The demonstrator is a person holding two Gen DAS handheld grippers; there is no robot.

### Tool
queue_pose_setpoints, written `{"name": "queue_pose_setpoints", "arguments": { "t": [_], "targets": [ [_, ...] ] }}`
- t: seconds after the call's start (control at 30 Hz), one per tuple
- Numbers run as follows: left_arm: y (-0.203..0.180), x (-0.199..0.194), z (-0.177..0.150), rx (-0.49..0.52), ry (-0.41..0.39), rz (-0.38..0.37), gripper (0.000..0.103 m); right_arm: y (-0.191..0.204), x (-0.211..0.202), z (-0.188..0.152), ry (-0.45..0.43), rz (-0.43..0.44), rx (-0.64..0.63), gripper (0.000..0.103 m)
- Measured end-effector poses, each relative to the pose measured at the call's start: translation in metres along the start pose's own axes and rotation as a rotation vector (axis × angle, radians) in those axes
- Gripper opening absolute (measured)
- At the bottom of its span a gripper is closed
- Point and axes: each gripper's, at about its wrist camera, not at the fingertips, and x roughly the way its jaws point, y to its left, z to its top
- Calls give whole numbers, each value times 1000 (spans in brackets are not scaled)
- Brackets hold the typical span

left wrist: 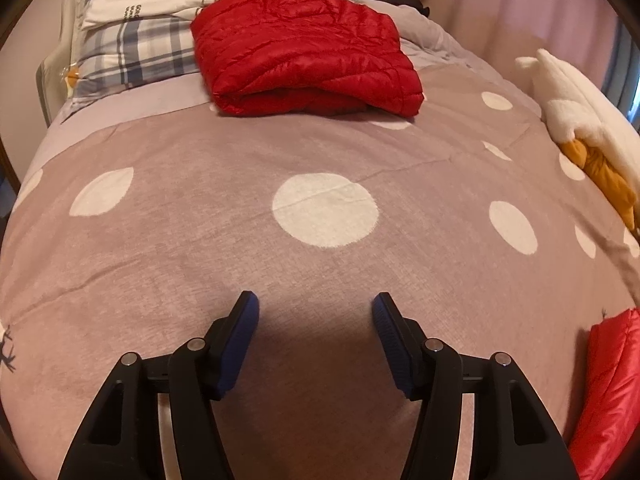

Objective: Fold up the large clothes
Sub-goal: 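Grasp the jacket hem with both grippers and lift it toward the hood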

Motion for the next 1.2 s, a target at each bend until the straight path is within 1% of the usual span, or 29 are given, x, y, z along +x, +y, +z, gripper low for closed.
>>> {"name": "queue_pose_setpoints", "arguments": {
  "t": [0.03,0.07,0.1,0.13,0.17,0.23,0.27,0.33,0.37,0.4,0.43,0.47,0.53,0.6,0.63,0.67,0.7,0.73,0.77,0.8,0.87,0.9,0.93,0.97,1.03,1.07,1.13,1.17,1.2],
  "targets": [
    [0,0,0,1,0,1,59,-4,17,-4,24,-47,41,7],
    [0,0,0,2,0,2,59,-5,21,-7,34,-61,49,7],
    [-1,1,1,3,1,2,59,-3,17,-12,0,-55,25,7],
    [-1,1,1,4,2,5,59,-1,8,-15,-38,-58,-27,7],
    [-2,1,1,6,2,7,59,9,-4,-23,-77,-82,-119,7],
    [-2,1,0,8,0,7,59,20,-35,-38,-113,-100,-236,7],
    [-1,0,0,8,0,6,59,18,-48,-41,-120,-93,-262,7],
    [-2,0,0,10,1,8,59,11,-69,-55,-111,-107,-302,8],
    [-2,-1,-1,16,5,9,59,3,-70,-65,-84,-162,-325,9],
    [-4,-3,-1,21,9,4,59,-9,-65,-74,-42,-236,-353,10],
    [-6,-10,-1,23,10,-23,59,-25,-50,-91,13,-328,-398,10],
    [-7,-17,-1,20,7,-53,59,-39,-44,-99,19,-342,-424,8],
    [-15,-43,-6,20,-28,-137,59,-56,-39,-114,-51,-321,-451,8],
    [-27,-77,-16,64,-91,-201,59,-52,-40,-112,-60,-338,-452,9],
    [-33,-89,-20,92,-117,-220,59,-49,-38,-112,-63,-352,-462,10],
    [-45,-112,-30,156,-173,-253,59,-43,-38,-114,-66,-370,-483,12],
    [-50,-124,-35,189,-204,-269,59,-39,-39,-116,-70,-383,-496,13],
    [-57,-140,-44,232,-250,-292,59,-35,-42,-118,-78,-388,-499,19],
    [-65,-157,-54,270,-295,-313,59,-42,-62,-118,-93,-385,-487,31],
    [-71,-171,-63,295,-319,-329,59,-42,-71,-117,-105,-374,-465,39],
    [-78,-188,-70,318,-314,-377,59,-45,-93,-110,-130,-332,-388,84],
    [-82,-194,-74,325,-289,-416,59,-46,-99,-107,-143,-315,-351,87],
    [-87,-199,-78,330,-261,-455,61,-46,-109,-106,-158,-303,-327,85],
    [-92,-206,-82,340,-230,-512,61,-41,-118,-102,-166,-304,-322,85],
    [-102,-214,-89,362,-225,-581,64,-31,-132,-98,-194,-335,-345,85],
    [-107,-215,-91,366,-225,-597,64,-27,-138,-99,-214,-340,-362,85],
    [-122,-212,-98,378,-217,-649,64,-19,-146,-99,-254,-325,-396,85],
    [-129,-208,-100,386,-203,-667,64,-16,-150,-98,-281,-302,-398,79],
    [-141,-198,-104,409,-163,-688,64,-13,-149,-95,-299,-274,-392,74]
  ]
}}
